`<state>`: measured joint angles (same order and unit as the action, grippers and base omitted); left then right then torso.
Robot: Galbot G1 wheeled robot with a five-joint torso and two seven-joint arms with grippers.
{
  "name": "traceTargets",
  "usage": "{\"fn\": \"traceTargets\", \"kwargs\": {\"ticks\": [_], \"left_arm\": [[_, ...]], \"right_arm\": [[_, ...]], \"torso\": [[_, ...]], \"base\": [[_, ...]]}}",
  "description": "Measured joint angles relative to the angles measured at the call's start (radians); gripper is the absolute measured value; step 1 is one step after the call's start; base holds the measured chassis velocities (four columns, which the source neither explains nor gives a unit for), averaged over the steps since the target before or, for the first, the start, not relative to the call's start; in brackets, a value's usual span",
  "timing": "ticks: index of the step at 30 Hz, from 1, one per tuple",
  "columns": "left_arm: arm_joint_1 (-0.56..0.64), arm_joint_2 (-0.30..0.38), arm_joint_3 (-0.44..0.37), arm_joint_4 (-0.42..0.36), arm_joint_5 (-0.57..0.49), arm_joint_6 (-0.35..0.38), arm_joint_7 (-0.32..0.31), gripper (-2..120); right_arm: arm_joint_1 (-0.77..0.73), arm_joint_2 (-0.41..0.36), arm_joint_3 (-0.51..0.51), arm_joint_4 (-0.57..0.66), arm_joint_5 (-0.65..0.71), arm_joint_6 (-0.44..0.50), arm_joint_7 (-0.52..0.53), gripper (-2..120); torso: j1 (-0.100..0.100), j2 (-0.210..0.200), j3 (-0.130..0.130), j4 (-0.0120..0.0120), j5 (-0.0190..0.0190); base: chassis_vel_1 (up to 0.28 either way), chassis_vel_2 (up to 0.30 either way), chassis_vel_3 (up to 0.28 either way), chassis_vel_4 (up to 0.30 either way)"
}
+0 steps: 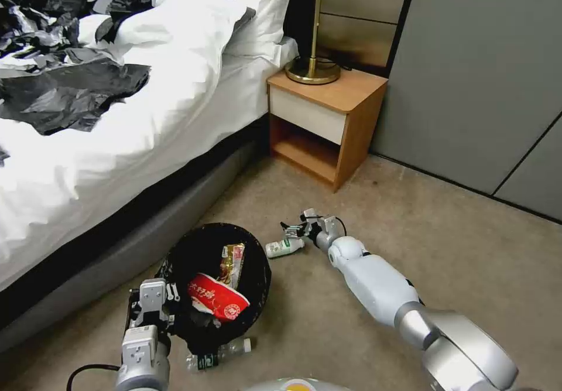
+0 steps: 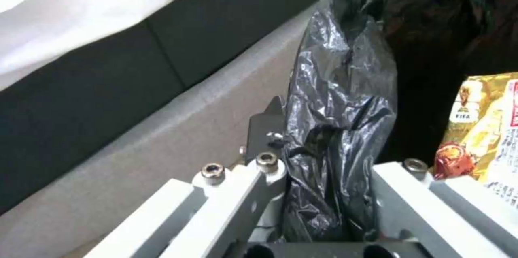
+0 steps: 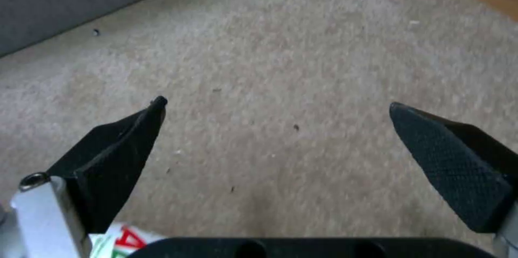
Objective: Pick up the trash bin, then pick up the garbage from the floor and place it into the trash bin.
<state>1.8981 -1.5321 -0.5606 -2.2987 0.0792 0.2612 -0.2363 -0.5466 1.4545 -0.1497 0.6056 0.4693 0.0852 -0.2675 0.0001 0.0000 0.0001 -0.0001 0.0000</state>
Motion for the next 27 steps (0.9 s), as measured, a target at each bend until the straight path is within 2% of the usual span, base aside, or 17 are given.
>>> {"fn": "traceTargets", "kwargs": {"ticks": [13, 16, 17, 19, 20, 22, 27], "left_arm": [[-0.001, 0.0, 0.003, 0.001, 0.001, 0.001, 0.0, 3], [-0.001, 0.002, 0.001, -0.001, 0.001, 0.001, 0.0, 3], [0.001, 0.002, 0.001, -0.001, 0.001, 0.001, 0.0, 3], [0.0, -0.001, 0.003, 0.002, 0.001, 0.001, 0.0, 3], [0.0, -0.001, 0.003, 0.002, 0.001, 0.001, 0.0, 3], [-0.003, -0.003, 0.006, 0.004, 0.001, 0.001, 0.0, 3], [-0.005, -0.001, 0.004, 0.006, 0.001, 0.001, 0.0, 3]], "right_arm": [[-0.008, 0.007, -0.007, 0.018, 0.009, 0.003, 0.049, 100], [-0.007, 0.008, -0.005, 0.015, -0.051, 0.013, 0.045, 100], [-0.004, 0.005, 0.006, 0.005, -0.201, 0.05, 0.011, 100], [-0.008, -0.009, 0.019, 0.023, -0.412, 0.094, -0.053, 100], [-0.008, -0.009, 0.019, 0.023, -0.412, 0.094, -0.053, 100], [-0.013, -0.008, 0.024, 0.032, -0.536, 0.126, -0.097, 100], [-0.012, -0.005, 0.014, 0.034, -0.666, 0.159, -0.126, 100]], "torso": [[0.0, 0.0, 0.0, 0.0001, 0.0], [0.0, 0.0, 0.0, 0.0001, 0.0], [0.0, 0.0, 0.0, 0.0002, 0.0001], [0.0, 0.0, 0.0, -0.0001, -0.0002], [0.0, 0.0, 0.0, -0.0001, -0.0002], [0.0, 0.0, 0.0, 0.0, 0.0001], [0.0, 0.0, 0.0, 0.0002, 0.0001]], "base": [[-0.008, 0.006, 0.006, -0.007], [0.0, 0.0, 0.0, 0.0], [0.0, 0.0, 0.0, 0.0], [0.0, 0.0, 0.0, 0.0], [0.0, 0.0, 0.0, 0.0], [0.0, 0.0, 0.0, 0.0], [0.0, 0.0, 0.0, 0.0]]}}
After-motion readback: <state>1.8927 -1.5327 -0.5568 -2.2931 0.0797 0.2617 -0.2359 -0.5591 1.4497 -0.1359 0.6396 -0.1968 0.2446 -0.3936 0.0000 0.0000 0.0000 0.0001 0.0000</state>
